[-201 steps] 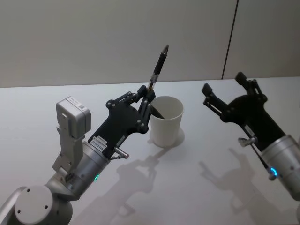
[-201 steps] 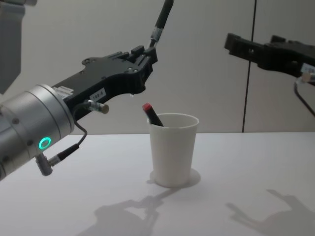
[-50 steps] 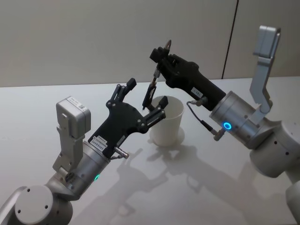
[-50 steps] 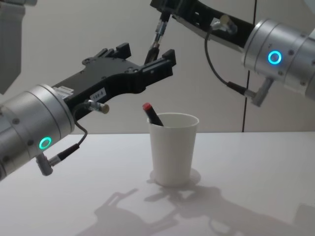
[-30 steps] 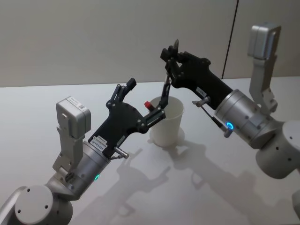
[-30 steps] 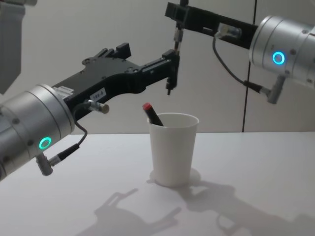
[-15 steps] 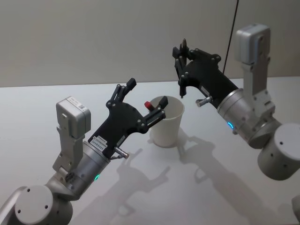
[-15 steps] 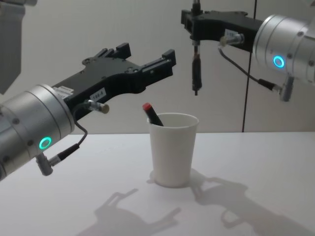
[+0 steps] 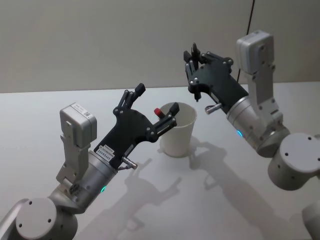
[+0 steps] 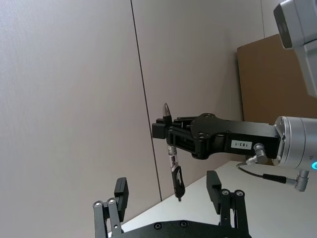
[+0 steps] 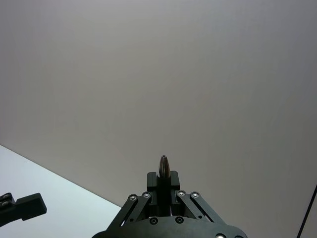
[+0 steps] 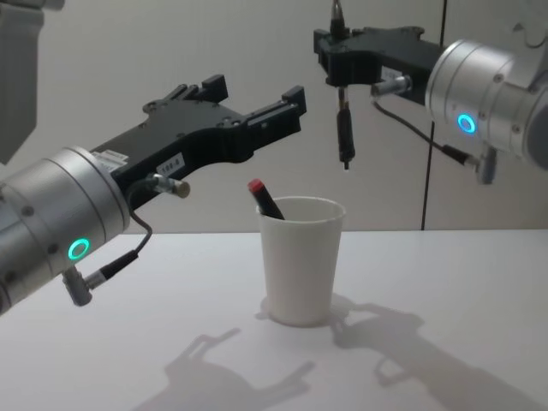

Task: Place the pen into the pen holder.

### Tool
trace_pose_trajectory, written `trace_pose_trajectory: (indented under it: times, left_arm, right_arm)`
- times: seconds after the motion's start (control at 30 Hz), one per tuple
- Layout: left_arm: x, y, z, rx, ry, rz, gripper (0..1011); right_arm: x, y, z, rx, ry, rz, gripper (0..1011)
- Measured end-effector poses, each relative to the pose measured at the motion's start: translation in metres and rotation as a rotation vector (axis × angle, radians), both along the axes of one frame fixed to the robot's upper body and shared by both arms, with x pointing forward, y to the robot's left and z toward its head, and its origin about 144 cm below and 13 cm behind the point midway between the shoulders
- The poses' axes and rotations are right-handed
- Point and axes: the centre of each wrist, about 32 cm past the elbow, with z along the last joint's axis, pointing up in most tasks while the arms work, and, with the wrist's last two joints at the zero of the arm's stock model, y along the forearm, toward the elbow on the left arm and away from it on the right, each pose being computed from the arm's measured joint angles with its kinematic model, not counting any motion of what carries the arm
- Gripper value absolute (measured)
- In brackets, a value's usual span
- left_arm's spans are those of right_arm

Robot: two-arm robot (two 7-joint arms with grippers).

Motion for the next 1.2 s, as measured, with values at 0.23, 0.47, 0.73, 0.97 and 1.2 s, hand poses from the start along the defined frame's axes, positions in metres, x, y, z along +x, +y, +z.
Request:
trace_pose_trajectory:
  times: [0.23, 0.47, 0.73, 0.97, 1.2]
  left_arm:
    - [0.0, 0.0, 0.0, 0.0, 0.0, 0.0, 1004]
    - [0.0, 0.0, 0.0, 0.0, 0.0, 0.0, 1004]
    - [0.0, 0.0, 0.0, 0.0, 0.0, 0.0, 1004]
    - [0.0, 0.0, 0.0, 0.0, 0.0, 0.0, 1004]
    - [0.0, 0.0, 0.0, 0.0, 0.0, 0.0, 1004]
  right_arm:
    - [0.007, 0.003, -0.006, 0.014, 0.009, 0.028, 126]
    - [0.013, 0.005, -0.011, 0.035, 0.028, 0.052, 126]
    - [0.02, 0.008, -0.016, 0.054, 0.055, 0.075, 126]
    - [0.024, 0.01, -0.019, 0.057, 0.072, 0.086, 128]
    - [0.027, 0.011, -0.021, 0.057, 0.081, 0.095, 328]
